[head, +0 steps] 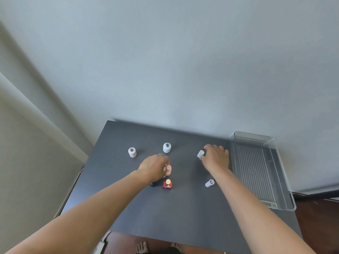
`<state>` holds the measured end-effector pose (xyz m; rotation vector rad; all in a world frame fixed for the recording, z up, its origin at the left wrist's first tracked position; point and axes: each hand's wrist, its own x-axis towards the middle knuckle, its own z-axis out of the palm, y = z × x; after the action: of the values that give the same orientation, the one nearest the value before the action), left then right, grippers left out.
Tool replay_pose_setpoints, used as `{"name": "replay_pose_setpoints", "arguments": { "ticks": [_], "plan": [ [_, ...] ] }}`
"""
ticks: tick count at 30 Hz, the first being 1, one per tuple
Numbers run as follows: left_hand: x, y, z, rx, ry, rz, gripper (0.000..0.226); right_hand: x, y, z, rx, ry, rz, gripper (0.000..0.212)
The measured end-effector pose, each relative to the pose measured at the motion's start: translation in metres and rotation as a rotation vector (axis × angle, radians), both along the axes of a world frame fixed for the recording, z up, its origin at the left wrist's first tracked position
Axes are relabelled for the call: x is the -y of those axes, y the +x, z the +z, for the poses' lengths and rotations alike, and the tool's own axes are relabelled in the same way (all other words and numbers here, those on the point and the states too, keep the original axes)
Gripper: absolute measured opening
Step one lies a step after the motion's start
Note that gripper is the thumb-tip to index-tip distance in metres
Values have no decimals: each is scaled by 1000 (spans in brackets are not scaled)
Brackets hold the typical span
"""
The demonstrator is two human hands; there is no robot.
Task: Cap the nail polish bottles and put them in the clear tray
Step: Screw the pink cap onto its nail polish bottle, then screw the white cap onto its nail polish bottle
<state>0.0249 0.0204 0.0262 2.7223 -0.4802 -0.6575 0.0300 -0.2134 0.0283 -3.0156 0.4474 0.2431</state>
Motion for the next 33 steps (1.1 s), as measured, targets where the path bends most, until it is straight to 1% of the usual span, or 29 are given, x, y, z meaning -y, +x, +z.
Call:
{"name": "replay_pose_setpoints", "arguments": {
  "ticks": [5, 12, 14, 16, 19, 23, 26, 28, 30, 32, 33],
  "plan": [
    [5, 6, -9, -22, 51, -39, 22, 4, 9, -11, -66, -36, 0, 24],
    [10, 11, -7, -101, 92, -40, 26, 5, 15, -19, -76, -29, 2, 18],
    [11, 12, -6, -128, 95, -32, 32, 6, 14, -19, -66, -26, 7, 19],
    [11, 12, -3, -164, 85, -13, 48, 6, 13, -18, -48, -30, 14, 20],
    [7, 16, 4, -184, -1, 53, 70, 6, 12, -13, -13, -34, 26, 22],
    [-8, 37, 21, -192, -174, 176, 77, 3, 9, -4, 58, -8, 27, 25],
    [-21, 53, 32, -327, -225, 174, 89, -1, 5, 5, 93, 47, 12, 22],
    [-28, 63, 33, -407, -294, 189, 83, -3, 3, 11, 112, 103, -2, 17],
    [-29, 72, 28, -425, -423, 278, 62, -6, 1, 17, 137, 156, -15, 13],
    [-27, 80, 20, -331, -495, 412, 42, -9, -2, 21, 171, 220, -38, 12],
    [-25, 82, 15, -255, -474, 456, 38, -10, -4, 23, 190, 262, -55, 11]
  ]
}}
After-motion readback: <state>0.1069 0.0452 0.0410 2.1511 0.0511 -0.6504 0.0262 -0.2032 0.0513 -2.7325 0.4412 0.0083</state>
